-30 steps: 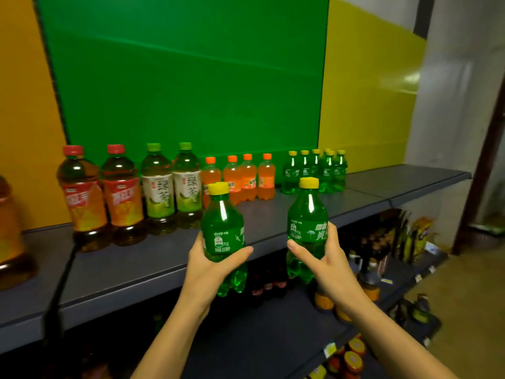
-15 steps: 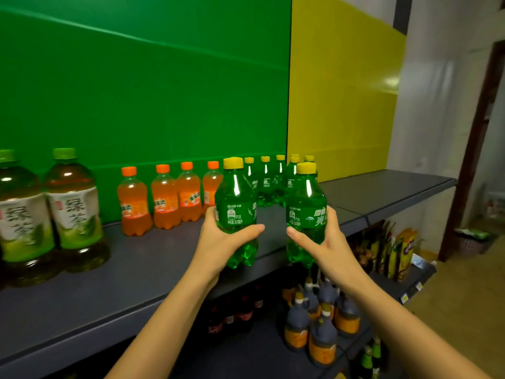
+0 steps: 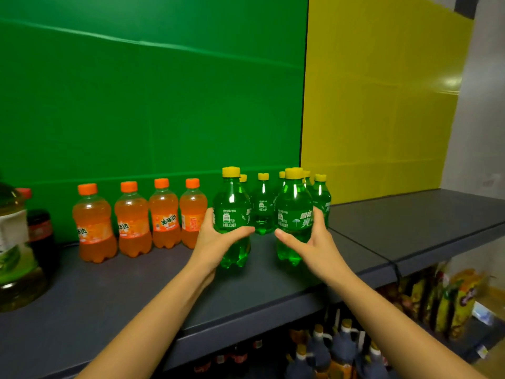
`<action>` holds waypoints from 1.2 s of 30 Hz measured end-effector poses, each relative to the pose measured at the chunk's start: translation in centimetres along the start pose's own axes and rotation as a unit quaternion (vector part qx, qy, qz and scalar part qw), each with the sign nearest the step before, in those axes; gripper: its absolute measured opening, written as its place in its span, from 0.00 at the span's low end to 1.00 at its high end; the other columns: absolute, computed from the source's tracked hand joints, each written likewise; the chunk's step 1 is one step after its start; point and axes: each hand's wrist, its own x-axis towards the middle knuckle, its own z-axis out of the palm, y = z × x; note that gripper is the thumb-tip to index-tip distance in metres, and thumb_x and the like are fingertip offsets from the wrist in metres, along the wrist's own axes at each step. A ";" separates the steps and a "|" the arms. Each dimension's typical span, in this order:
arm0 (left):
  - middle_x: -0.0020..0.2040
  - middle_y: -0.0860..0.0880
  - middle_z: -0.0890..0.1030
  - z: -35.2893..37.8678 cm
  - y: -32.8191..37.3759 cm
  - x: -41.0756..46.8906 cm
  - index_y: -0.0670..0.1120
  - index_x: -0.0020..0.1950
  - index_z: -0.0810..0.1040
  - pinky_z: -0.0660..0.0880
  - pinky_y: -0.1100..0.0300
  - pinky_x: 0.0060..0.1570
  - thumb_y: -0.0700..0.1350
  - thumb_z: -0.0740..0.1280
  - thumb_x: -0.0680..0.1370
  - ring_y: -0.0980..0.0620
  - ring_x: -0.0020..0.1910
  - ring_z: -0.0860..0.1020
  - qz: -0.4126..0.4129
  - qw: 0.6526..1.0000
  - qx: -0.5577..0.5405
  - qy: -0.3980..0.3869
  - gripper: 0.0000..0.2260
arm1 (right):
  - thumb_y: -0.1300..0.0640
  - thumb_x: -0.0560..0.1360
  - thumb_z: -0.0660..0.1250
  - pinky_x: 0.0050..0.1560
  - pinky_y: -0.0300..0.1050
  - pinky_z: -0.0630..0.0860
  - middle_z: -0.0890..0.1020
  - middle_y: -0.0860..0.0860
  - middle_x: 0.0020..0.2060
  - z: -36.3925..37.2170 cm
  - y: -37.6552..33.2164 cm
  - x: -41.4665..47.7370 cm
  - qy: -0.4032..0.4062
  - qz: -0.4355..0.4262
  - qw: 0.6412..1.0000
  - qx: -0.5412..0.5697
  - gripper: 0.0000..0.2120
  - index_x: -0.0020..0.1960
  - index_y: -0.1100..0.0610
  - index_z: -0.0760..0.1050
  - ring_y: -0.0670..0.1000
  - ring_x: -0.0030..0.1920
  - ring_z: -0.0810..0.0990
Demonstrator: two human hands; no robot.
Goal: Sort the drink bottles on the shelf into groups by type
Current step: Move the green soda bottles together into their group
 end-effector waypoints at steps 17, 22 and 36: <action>0.52 0.49 0.83 2.8 -3.9 4.3 0.45 0.58 0.76 0.78 0.64 0.45 0.36 0.78 0.60 0.53 0.51 0.82 -0.053 0.990 0.122 0.048 0.28 | 0.51 0.70 0.71 0.57 0.39 0.65 0.70 0.57 0.66 2.2 6.2 7.9 -0.106 -0.003 0.994 -0.003 0.42 0.73 0.59 0.49 0.56 0.66 0.69; 0.53 0.53 0.78 3.0 -4.3 4.3 0.46 0.62 0.65 0.75 0.72 0.40 0.34 0.72 0.68 0.62 0.47 0.80 -0.051 0.987 0.152 0.018 0.27 | 0.47 0.69 0.71 0.59 0.43 0.67 0.71 0.57 0.67 2.4 6.9 8.0 -0.104 -0.018 0.994 -0.023 0.43 0.73 0.59 0.49 0.56 0.66 0.70; 0.53 0.46 0.76 2.8 -6.3 4.5 0.43 0.59 0.69 0.73 0.64 0.49 0.50 0.78 0.61 0.49 0.51 0.74 0.007 0.936 0.333 0.112 0.32 | 0.45 0.72 0.67 0.60 0.50 0.69 0.73 0.57 0.65 1.7 7.6 7.5 -0.087 -0.001 0.987 -0.132 0.36 0.72 0.57 0.55 0.59 0.65 0.71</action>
